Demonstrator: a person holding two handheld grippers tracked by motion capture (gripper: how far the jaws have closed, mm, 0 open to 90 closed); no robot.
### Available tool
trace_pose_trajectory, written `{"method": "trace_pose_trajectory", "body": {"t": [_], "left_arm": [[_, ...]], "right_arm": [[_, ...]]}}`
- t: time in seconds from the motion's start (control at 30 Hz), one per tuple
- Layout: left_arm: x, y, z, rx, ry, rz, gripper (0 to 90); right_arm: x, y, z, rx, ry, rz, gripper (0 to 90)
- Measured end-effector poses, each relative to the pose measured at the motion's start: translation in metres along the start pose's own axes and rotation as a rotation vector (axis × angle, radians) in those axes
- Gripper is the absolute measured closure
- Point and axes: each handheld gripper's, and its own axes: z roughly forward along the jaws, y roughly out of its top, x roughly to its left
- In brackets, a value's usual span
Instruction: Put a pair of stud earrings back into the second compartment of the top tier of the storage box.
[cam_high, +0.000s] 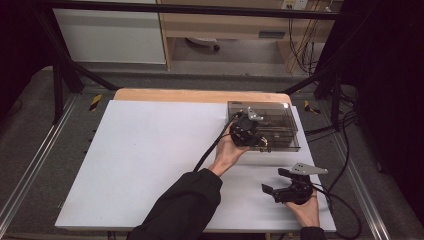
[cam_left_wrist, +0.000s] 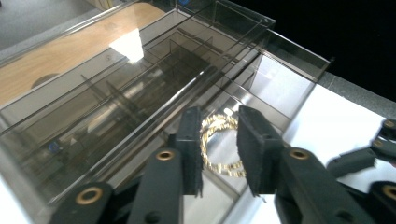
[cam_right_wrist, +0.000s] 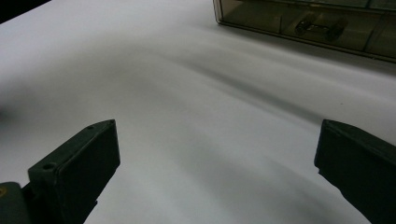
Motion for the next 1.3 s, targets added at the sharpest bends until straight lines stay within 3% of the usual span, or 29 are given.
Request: {"method": "trace_pose_trajectory", "body": {"t": [0.27,0.53,0.97,1.3], "left_arm": [[0.009,-0.024,-0.042,-0.051,-0.012,0.014,51.0],[0.033,-0.056,-0.08,-0.062,-0.017,-0.009,36.0],[0.068,-0.113,-0.127,-0.098,0.041,-0.051,15.8],[0.085,-0.161,-0.156,-0.104,0.098,-0.082,10.4]], "right_arm": [[0.0,0.0,0.001,0.003,-0.004,-0.002,0.6],[0.0,0.0,0.001,0.002,-0.007,-0.001,0.6],[0.0,-0.001,0.002,0.009,-0.01,-0.002,0.6],[0.0,-0.001,0.002,0.01,-0.016,0.004,0.6]]}}
